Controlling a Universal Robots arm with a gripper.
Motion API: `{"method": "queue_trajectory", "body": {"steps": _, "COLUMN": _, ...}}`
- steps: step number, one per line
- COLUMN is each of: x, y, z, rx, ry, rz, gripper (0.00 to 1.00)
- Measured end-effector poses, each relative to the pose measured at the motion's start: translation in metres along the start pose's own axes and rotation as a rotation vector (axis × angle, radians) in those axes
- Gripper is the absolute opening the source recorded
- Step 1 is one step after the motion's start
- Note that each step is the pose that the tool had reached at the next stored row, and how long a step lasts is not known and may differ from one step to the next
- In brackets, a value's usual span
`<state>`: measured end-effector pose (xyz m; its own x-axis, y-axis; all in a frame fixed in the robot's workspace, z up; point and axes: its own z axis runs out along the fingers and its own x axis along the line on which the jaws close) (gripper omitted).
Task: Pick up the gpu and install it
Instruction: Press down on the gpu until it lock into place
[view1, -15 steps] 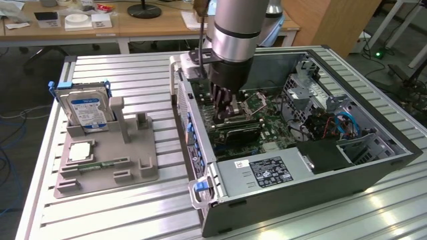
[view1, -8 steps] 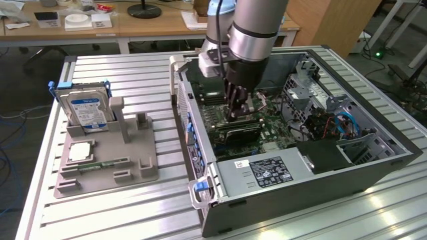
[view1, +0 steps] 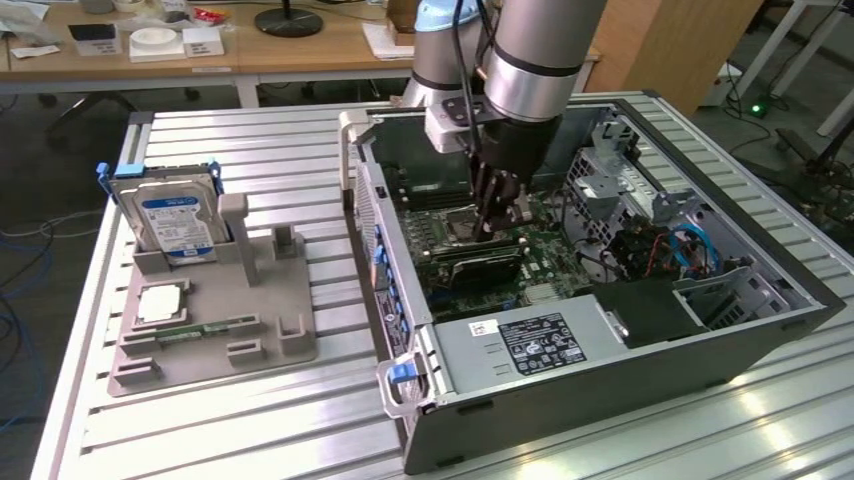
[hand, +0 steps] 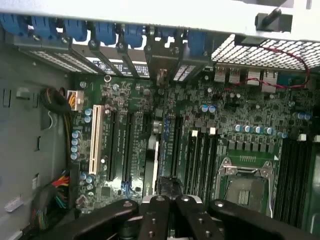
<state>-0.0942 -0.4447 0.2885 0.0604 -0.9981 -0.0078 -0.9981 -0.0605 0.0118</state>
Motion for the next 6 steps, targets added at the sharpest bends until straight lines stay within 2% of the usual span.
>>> {"method": "queue_trajectory", "body": {"steps": 6, "x": 0.0, "y": 0.0, "z": 0.0, "rx": 0.0, "ry": 0.0001, "rz": 0.0, "gripper": 0.1}}
